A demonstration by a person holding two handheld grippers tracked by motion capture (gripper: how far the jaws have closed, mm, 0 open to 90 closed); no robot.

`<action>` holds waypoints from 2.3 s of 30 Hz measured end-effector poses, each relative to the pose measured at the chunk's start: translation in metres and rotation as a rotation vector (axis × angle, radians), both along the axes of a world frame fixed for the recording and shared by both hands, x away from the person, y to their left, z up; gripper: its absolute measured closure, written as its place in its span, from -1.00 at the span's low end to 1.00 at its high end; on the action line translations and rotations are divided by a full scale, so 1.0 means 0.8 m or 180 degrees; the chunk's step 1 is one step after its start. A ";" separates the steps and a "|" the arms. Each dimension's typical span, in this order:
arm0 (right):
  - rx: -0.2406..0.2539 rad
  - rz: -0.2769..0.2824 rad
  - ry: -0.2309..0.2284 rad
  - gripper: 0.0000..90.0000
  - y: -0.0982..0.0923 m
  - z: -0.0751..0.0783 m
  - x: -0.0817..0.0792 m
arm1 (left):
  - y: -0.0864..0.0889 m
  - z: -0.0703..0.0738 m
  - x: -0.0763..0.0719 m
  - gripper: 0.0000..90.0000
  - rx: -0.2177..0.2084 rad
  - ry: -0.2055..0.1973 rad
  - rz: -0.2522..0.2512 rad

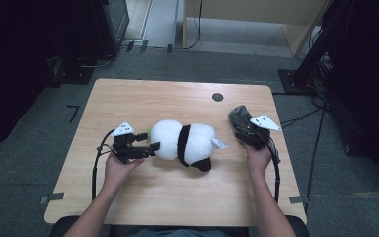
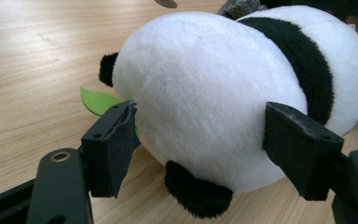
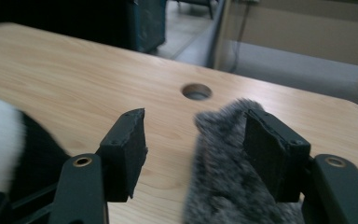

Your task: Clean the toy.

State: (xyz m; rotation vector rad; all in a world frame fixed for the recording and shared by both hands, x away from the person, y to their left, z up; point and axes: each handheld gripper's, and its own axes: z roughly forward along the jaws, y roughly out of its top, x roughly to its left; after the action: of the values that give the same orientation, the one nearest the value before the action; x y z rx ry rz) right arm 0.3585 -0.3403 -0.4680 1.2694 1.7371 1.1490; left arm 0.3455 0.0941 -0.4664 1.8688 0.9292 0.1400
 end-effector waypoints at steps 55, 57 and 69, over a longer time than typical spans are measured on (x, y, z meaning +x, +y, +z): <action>0.0327 -0.0176 0.1033 0.60 -0.048 -0.060 0.063 | 0.003 -0.009 0.000 -0.53 -0.0004 -0.0168 -0.0042; 0.0273 -0.0162 0.1025 0.63 -0.047 -0.055 0.062 | 0.003 -0.009 0.000 -0.53 0.0000 -0.0168 -0.0043; 0.0372 -0.0044 0.0974 0.64 -0.038 -0.012 0.052 | 0.002 -0.007 0.001 -0.57 0.0021 -0.0147 -0.0031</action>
State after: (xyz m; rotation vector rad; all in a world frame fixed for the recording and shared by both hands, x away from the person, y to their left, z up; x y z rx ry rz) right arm 0.4002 -0.3709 -0.4778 1.5945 1.8970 1.1066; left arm 0.3460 0.0955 -0.4721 1.8682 0.8889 0.1796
